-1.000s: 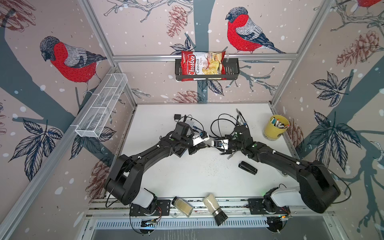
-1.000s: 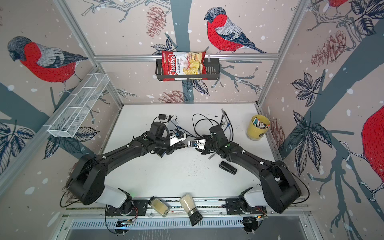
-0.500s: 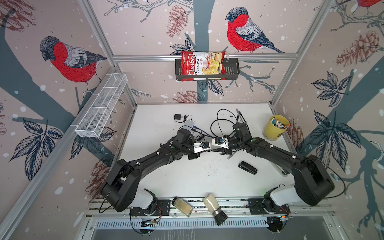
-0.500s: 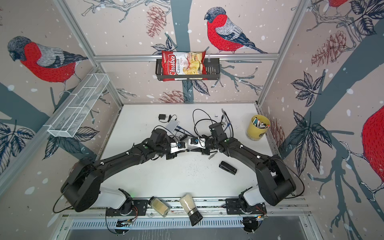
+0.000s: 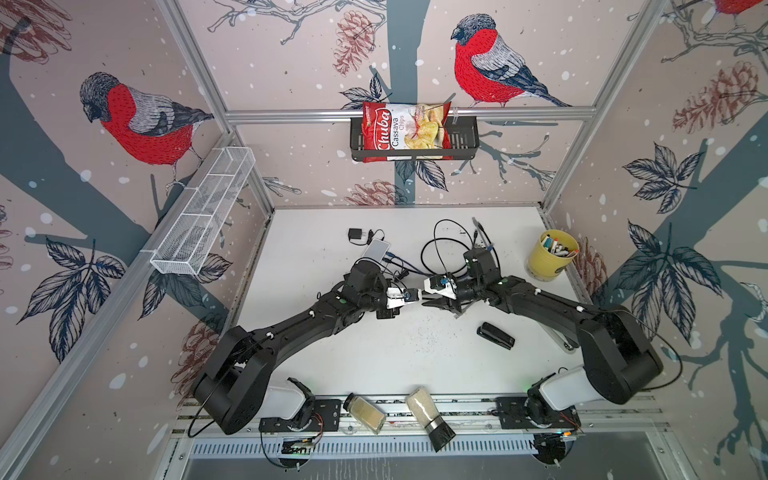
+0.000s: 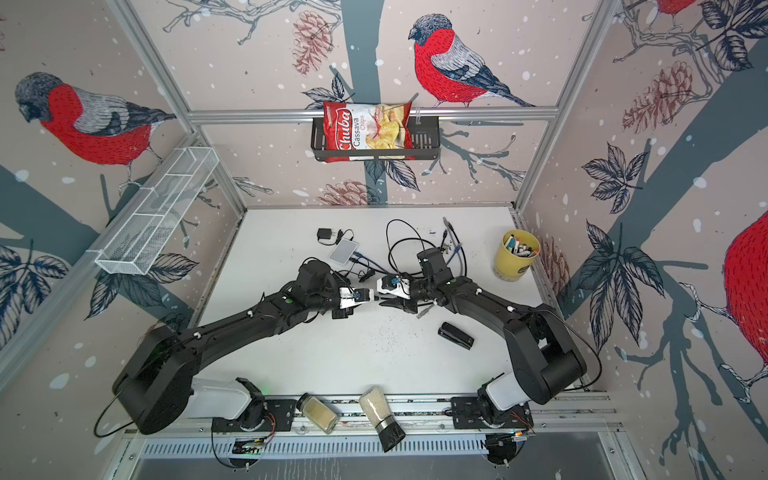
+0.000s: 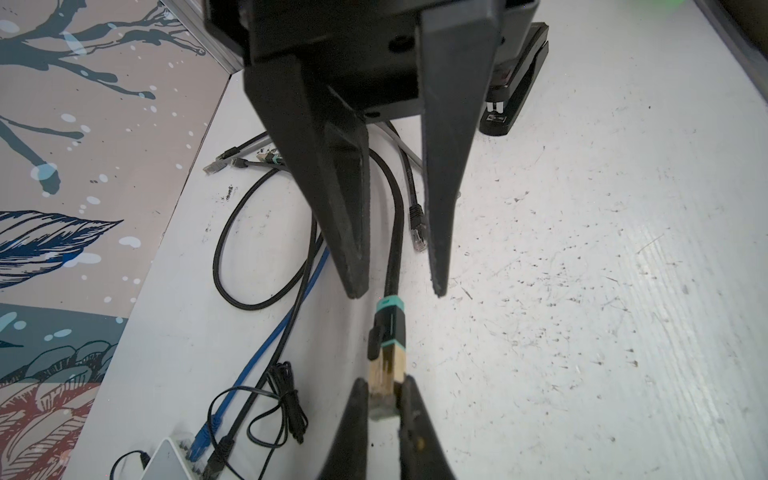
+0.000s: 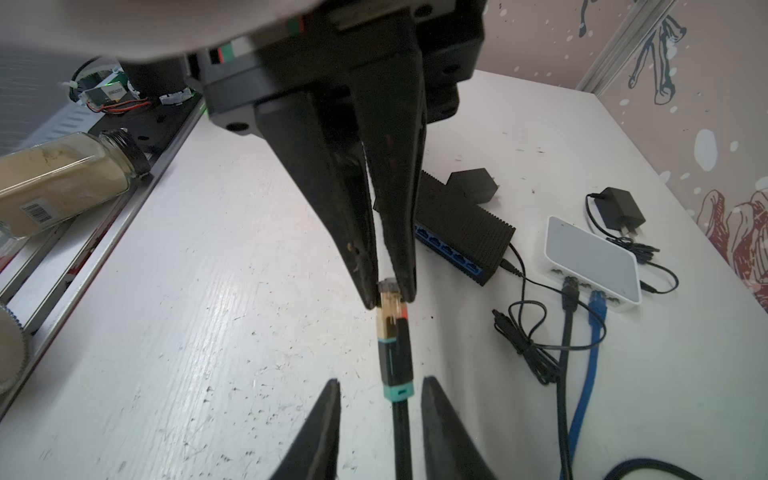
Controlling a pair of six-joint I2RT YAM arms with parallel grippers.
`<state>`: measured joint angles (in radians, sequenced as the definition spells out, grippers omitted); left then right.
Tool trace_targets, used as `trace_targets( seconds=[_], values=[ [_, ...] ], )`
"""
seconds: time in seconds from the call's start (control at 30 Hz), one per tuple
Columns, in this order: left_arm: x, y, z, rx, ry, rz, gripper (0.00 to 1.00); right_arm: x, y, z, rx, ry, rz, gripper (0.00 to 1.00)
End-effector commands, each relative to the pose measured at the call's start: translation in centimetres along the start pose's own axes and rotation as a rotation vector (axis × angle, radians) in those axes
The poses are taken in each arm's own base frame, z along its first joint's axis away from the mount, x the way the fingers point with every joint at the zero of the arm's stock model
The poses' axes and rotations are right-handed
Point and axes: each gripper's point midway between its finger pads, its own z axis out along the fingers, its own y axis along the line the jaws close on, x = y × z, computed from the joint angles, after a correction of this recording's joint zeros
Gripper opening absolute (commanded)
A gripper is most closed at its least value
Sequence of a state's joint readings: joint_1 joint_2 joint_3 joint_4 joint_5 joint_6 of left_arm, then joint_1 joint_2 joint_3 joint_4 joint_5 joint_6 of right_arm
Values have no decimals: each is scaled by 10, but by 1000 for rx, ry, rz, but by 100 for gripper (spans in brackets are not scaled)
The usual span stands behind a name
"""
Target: Insert the plug into the switch port
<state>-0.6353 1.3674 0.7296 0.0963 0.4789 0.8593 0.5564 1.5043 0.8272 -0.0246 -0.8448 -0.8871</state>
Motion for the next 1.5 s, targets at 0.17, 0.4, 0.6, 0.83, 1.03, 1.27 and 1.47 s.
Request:
trace_targets(
  seconds=[0.17,0.4,0.6,0.83,1.03,1.27,1.47],
  values=[
    [-10,5,-1,-27,-26,49,0,-6,-6,8,-26,-29,10,33],
    [-10,5,-2,-27,-23,59,0,0,-6,15,-72,-20,31,28],
    [-9,4,-2,-34,-14,71,0,-1,-4,17,-95,-34,30,24],
    [-10,4,-4,-40,-14,86,0,-1,-3,20,-129,-32,34,19],
    [-8,5,-3,-45,-5,83,0,-3,-4,20,-139,-41,26,7],
    [-3,35,-2,-170,46,-84,13,8,-20,21,-25,17,60,4],
    [8,56,-9,-206,117,-268,25,16,-40,17,137,51,113,4]
  ],
)
